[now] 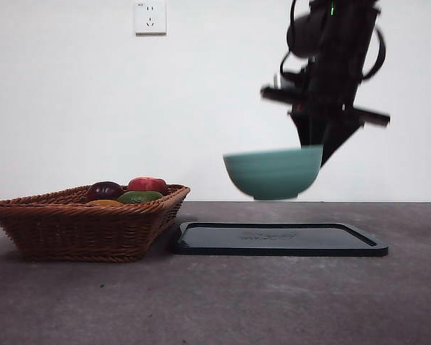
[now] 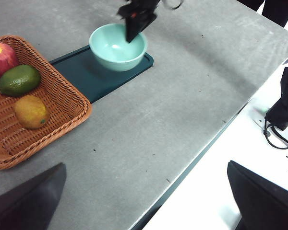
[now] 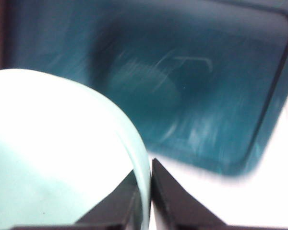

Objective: Pick up the wifruite, put it on the bowl, pick up the plate, put it on desk

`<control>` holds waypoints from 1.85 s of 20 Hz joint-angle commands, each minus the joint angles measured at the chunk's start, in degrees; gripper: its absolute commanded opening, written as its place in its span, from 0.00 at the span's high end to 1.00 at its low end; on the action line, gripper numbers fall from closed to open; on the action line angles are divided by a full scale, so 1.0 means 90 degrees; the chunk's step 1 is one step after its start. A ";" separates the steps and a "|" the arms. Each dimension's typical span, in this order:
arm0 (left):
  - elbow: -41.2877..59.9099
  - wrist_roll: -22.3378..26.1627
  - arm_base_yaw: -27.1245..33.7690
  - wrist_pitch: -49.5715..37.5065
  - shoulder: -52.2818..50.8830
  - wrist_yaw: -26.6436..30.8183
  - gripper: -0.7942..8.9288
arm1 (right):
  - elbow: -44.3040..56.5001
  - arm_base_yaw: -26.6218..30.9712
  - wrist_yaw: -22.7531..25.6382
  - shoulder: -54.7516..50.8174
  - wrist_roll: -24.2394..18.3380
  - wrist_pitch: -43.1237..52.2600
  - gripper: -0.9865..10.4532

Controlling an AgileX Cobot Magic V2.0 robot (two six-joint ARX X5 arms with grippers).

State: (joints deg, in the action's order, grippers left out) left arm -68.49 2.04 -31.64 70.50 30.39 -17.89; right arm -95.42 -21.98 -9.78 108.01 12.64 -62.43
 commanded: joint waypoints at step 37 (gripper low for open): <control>-0.0061 -0.0017 -0.0041 -0.0136 0.0015 -0.0019 0.31 | 0.4473 -0.1562 -0.0265 -0.1916 0.0452 0.2416 0.90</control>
State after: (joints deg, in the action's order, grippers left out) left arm -68.49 2.04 -31.64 70.04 30.39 -17.91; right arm -54.85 -35.57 -12.21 89.73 15.97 -40.64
